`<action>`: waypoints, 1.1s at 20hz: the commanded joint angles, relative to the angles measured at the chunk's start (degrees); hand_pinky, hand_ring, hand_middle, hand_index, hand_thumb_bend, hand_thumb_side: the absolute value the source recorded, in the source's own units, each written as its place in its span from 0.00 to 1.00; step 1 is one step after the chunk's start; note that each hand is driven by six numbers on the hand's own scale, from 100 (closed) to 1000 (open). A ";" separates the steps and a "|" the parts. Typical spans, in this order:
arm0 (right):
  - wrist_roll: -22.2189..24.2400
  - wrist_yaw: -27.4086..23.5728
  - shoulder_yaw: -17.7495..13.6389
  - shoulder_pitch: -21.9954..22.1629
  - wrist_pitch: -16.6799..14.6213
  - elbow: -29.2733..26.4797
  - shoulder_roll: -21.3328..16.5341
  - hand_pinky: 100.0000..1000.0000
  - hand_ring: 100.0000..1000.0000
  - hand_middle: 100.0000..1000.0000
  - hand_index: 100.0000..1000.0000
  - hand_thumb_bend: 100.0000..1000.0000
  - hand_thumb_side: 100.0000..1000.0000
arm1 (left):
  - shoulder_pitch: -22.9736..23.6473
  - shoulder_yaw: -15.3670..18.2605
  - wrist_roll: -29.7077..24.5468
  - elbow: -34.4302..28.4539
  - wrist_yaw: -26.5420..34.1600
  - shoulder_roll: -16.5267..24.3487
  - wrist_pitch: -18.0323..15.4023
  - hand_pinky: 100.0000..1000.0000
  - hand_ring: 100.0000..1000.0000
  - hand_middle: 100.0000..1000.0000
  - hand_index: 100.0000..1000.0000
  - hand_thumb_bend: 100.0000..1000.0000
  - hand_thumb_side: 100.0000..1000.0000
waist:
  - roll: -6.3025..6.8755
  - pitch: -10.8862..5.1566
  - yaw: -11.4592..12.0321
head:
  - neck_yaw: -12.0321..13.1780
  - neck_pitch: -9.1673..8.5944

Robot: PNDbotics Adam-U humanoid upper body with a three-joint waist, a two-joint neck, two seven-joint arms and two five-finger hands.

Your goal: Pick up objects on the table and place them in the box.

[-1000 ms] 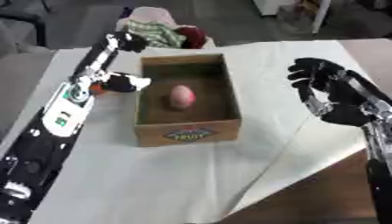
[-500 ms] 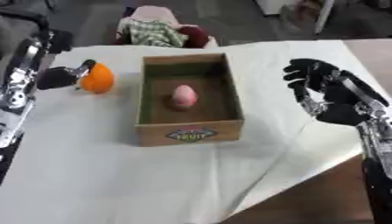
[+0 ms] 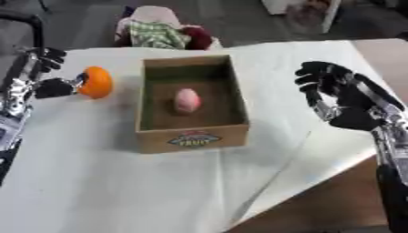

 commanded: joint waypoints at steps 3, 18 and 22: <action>0.20 0.43 0.23 -1.31 -0.45 -0.13 -0.39 0.76 0.80 0.77 0.89 0.00 0.14 | -2.33 0.10 0.92 6.35 -2.60 0.41 -3.02 0.78 0.68 0.61 0.73 0.49 0.09 | -0.23 -0.43 -0.44 | 0.20 -0.61; 0.37 0.55 0.51 -2.21 -1.09 0.78 -0.31 0.76 0.80 0.77 0.89 0.00 0.15 | -4.96 -0.26 3.10 11.52 -5.23 -1.64 -5.16 0.74 0.61 0.54 0.68 0.46 0.09 | -0.47 0.44 -2.42 | 0.67 -0.97; 0.46 0.57 0.54 -2.23 -1.09 0.83 -0.33 0.76 0.80 0.77 0.89 0.00 0.16 | -5.17 -0.23 5.68 11.47 -5.95 -1.89 -4.53 0.70 0.53 0.44 0.57 0.00 0.14 | -0.35 0.58 -2.56 | 0.68 -1.01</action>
